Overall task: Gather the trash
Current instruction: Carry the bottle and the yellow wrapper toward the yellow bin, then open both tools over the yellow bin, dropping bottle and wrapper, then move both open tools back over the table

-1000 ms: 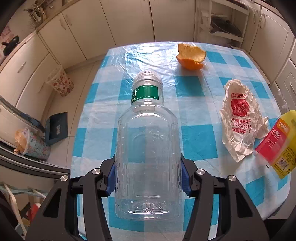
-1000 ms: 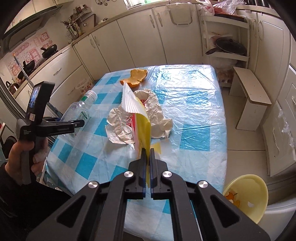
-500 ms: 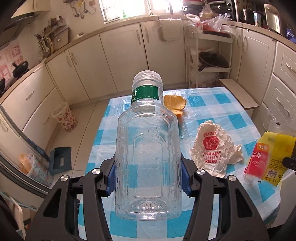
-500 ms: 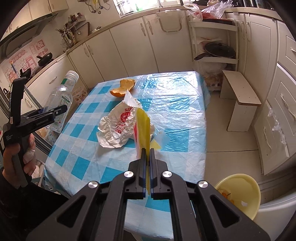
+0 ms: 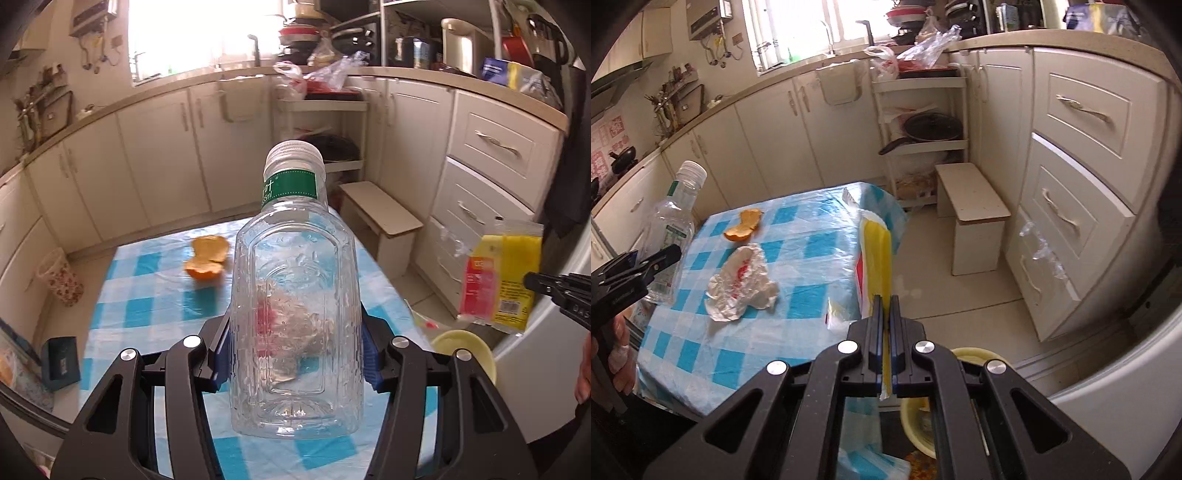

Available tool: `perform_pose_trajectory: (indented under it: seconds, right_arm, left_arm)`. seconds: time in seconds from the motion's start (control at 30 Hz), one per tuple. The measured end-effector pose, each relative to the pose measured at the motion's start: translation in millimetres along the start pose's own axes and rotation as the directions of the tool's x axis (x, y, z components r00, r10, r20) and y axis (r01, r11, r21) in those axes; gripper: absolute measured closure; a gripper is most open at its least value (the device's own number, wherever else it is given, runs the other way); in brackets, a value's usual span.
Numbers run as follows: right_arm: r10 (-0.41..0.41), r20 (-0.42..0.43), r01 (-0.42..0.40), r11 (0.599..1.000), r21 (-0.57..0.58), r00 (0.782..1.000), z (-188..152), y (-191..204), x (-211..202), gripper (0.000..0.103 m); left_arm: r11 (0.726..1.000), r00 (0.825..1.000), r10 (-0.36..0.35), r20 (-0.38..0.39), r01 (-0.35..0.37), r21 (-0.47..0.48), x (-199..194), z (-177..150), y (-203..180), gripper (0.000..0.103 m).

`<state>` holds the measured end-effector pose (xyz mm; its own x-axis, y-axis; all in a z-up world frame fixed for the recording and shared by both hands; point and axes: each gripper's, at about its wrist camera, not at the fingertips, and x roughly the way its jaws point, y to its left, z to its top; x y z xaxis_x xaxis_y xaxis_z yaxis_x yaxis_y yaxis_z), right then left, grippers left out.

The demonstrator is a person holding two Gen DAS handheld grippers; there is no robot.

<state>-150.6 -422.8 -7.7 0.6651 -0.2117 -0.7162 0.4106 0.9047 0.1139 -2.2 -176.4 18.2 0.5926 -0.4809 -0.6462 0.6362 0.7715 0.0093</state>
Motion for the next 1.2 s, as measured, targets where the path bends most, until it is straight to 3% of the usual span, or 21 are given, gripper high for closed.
perform_pose_trajectory:
  seconds: [0.17,0.3,0.37,0.4,0.47,0.53,0.7,0.8,0.93,1.0,1.1,1.13,1.2]
  right_arm:
    - [-0.122,-0.127,0.121,0.993,-0.014,0.984,-25.2,-29.0,24.7,0.099]
    - [-0.172,-0.265,0.163,0.985,-0.053,0.949,-50.9,-41.7,52.9,0.099]
    - [-0.188,-0.286,0.184,0.982,-0.043,0.939,-54.8,-50.2,54.6,0.095]
    - [-0.195,-0.280,0.196,0.980,-0.022,0.940,-54.0,-56.4,51.0,0.090]
    - [-0.210,-0.236,0.225,0.974,0.037,0.949,-48.8,-69.7,37.5,0.062]
    - [-0.206,-0.191,0.228,0.969,0.098,0.960,-43.7,-79.4,25.6,0.060]
    - [-0.147,-0.012,0.145,0.955,0.258,0.989,-26.0,-95.8,-9.3,0.053]
    - [-0.114,0.064,0.091,0.955,0.284,0.991,-15.8,-91.3,-21.6,0.050]
    - [-0.085,0.092,0.057,0.960,0.273,0.992,-5.6,-83.1,-21.2,0.048]
    - [-0.070,0.103,0.037,0.957,0.289,0.992,-3.4,-83.7,-23.0,0.047]
    - [-0.076,0.151,0.021,0.942,0.334,0.986,-0.6,-84.3,-31.0,0.039]
    - [-0.083,0.169,0.019,0.937,0.350,0.982,0.5,-84.4,-34.2,0.034]
    - [-0.073,0.190,-0.003,0.928,0.372,0.979,3.0,-81.8,-36.6,0.033]
  left_arm:
    - [0.989,0.988,-0.135,-0.075,0.138,0.043,18.3,-9.2,-70.0,0.051]
    - [0.972,0.962,-0.225,-0.158,0.232,0.032,38.6,-19.9,-115.4,0.051]
    - [0.963,0.945,-0.261,-0.195,0.270,0.022,47.7,-25.0,-135.9,0.051]
    - [0.957,0.935,-0.280,-0.217,0.290,0.014,54.0,-27.6,-148.3,0.050]
    - [0.947,0.915,-0.309,-0.260,0.320,0.000,65.6,-36.3,-169.1,0.050]
    - [0.942,0.898,-0.321,-0.302,0.335,-0.006,77.3,-45.9,-187.1,0.050]
    - [0.930,0.847,-0.342,-0.406,0.367,-0.018,113.5,-69.1,-233.0,0.050]
    - [0.917,0.810,-0.378,-0.448,0.395,-0.059,134.2,-77.2,-252.7,0.042]
    - [0.912,0.779,-0.393,-0.488,0.400,-0.095,147.8,-85.5,-259.0,0.036]
    - [0.912,0.784,-0.393,-0.481,0.398,-0.097,144.5,-79.1,-247.7,0.036]
    - [0.912,0.811,-0.406,-0.420,0.385,-0.139,130.5,-52.9,-213.5,0.032]
    - [0.916,0.829,-0.402,-0.389,0.372,-0.153,124.7,-43.4,-198.7,0.031]
    - [0.930,0.875,-0.362,-0.322,0.320,-0.178,111.8,-22.5,-161.5,0.027]
